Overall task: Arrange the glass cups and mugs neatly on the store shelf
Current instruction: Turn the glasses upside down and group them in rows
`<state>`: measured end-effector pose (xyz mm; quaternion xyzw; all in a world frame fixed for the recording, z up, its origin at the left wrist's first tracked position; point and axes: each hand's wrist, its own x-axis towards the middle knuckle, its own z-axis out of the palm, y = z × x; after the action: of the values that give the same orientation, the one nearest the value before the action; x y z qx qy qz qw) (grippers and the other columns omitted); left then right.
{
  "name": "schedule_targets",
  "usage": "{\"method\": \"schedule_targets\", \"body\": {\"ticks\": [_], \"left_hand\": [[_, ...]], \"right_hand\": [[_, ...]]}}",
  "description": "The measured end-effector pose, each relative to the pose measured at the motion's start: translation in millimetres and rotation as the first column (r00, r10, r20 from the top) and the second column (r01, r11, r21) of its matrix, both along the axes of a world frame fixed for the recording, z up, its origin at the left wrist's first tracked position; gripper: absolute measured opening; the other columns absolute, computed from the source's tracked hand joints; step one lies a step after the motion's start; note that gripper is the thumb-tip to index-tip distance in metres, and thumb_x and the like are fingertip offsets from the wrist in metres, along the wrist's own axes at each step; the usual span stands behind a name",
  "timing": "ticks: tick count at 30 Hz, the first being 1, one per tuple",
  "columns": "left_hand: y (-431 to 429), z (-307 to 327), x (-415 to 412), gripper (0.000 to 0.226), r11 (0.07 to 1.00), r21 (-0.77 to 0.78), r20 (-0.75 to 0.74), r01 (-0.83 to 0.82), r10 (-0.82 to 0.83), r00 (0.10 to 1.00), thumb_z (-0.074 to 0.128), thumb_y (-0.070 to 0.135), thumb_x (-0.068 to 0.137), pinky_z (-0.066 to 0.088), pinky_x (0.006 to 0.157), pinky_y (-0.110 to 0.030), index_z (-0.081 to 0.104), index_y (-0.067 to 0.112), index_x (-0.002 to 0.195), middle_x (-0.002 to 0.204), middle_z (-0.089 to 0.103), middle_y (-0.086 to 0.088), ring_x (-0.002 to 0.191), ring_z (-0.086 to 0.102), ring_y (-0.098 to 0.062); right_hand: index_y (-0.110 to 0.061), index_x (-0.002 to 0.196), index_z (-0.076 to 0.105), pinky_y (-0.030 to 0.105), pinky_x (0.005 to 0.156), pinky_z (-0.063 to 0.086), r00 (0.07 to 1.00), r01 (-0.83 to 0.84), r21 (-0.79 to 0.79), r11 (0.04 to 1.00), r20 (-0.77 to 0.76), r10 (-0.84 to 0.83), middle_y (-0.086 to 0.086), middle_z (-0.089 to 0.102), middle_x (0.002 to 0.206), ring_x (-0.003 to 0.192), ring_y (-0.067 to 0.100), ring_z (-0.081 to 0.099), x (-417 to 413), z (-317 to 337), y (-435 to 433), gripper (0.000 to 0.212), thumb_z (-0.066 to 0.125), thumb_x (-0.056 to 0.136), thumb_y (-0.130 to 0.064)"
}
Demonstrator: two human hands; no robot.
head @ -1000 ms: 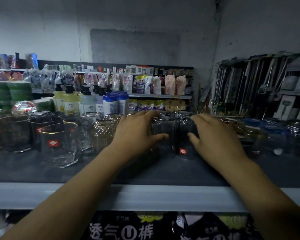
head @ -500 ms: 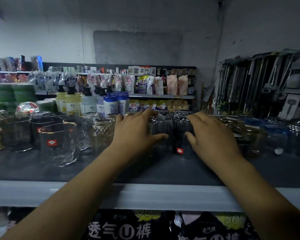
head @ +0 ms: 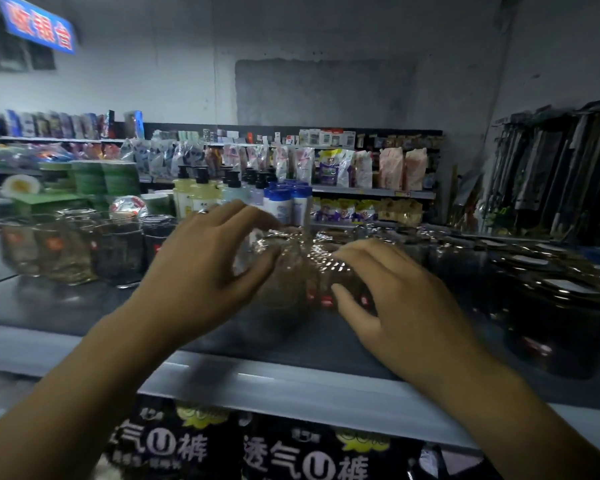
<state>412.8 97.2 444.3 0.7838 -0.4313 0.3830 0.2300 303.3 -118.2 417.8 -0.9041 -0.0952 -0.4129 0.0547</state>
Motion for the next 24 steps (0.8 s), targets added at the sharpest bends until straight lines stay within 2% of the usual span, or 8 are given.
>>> {"method": "schedule_targets", "body": {"ticks": [3,5,8,11,15,16,21,24], "left_hand": [[41,-18,7,0.024,0.996,-0.09,0.056,-0.021,0.026,0.998,0.064,0.035,0.094,0.051,0.079,-0.046,0.068,0.019,0.111,0.107,0.065,0.004,0.095,0.064,-0.022],[63,-31,17,0.027,0.993,-0.114,0.003,-0.031,0.031,1.0,0.065,0.038,0.092,0.05,0.083,-0.045,0.067,0.02,0.112,0.111,0.061,0.003,0.102,0.061,-0.02],[82,-43,31,0.038,0.993,-0.111,-0.143,0.028,-0.044,0.989,0.068,0.047,0.089,0.051,0.094,-0.042,0.063,0.025,0.12,0.121,0.05,0.002,0.115,0.054,-0.017],[96,-44,44,0.047,0.985,-0.139,-0.201,0.098,-0.125,0.972,0.073,0.051,0.087,0.052,0.099,-0.037,0.06,0.027,0.125,0.13,0.041,0.001,0.121,0.051,-0.017],[115,-42,60,0.058,0.981,-0.149,-0.321,0.127,-0.169,0.932,0.072,0.063,0.076,0.046,0.084,-0.007,0.054,0.038,0.125,0.12,0.047,0.009,0.101,0.054,0.005],[118,-43,64,0.06,0.98,-0.138,-0.366,0.143,-0.184,0.912,0.072,0.065,0.073,0.046,0.08,-0.005,0.053,0.041,0.125,0.117,0.051,0.011,0.096,0.056,0.007],[127,-49,71,0.057,0.947,-0.186,-0.49,0.263,-0.322,0.81,0.083,0.051,0.073,0.055,0.071,-0.014,0.051,0.046,0.12,0.111,0.062,0.016,0.086,0.067,0.004],[129,-49,76,0.049,0.917,-0.284,-0.496,0.28,-0.39,0.776,0.081,0.053,0.072,0.059,0.068,-0.027,0.052,0.039,0.109,0.103,0.066,0.022,0.078,0.071,-0.007]], "right_hand": [[-0.021,0.119,0.066,0.017,0.089,0.046,0.983,-0.142,0.211,0.967,-0.086,0.163,-0.011,0.06,0.111,0.1,0.005,0.057,20,-9,41,0.028,0.069,0.092,-0.025],[-0.023,0.118,0.066,0.011,0.086,0.041,0.972,-0.167,0.305,0.938,-0.109,0.208,-0.014,0.059,0.108,0.097,0.0,0.055,34,-14,68,0.027,0.071,0.092,-0.026],[-0.03,0.115,0.064,0.021,0.084,0.051,0.973,-0.118,0.448,0.886,-0.127,0.194,-0.018,0.061,0.105,0.095,0.0,0.06,57,-18,101,0.028,0.074,0.089,-0.031],[-0.031,0.113,0.065,0.028,0.078,0.058,0.974,-0.038,0.625,0.78,-0.15,0.168,-0.017,0.066,0.102,0.086,-0.002,0.066,78,-20,127,0.025,0.073,0.089,-0.031],[-0.027,0.109,0.066,0.043,0.078,0.061,0.987,-0.018,0.743,0.67,-0.094,0.13,-0.015,0.07,0.099,0.079,0.008,0.07,95,-24,143,0.021,0.067,0.09,-0.016],[-0.027,0.11,0.066,0.047,0.076,0.061,0.988,-0.008,0.751,0.66,-0.098,0.123,-0.015,0.07,0.1,0.077,0.011,0.071,96,-26,146,0.024,0.065,0.09,-0.014],[-0.039,0.113,0.067,0.048,0.075,0.06,0.978,0.008,0.692,0.722,-0.156,0.139,-0.011,0.073,0.096,0.069,0.017,0.067,92,-30,151,0.041,0.064,0.089,-0.006],[-0.043,0.112,0.068,0.057,0.08,0.058,0.962,-0.036,0.686,0.726,-0.174,0.212,-0.009,0.074,0.102,0.084,0.038,0.068,87,-29,147,0.047,0.063,0.087,-0.003]]}}
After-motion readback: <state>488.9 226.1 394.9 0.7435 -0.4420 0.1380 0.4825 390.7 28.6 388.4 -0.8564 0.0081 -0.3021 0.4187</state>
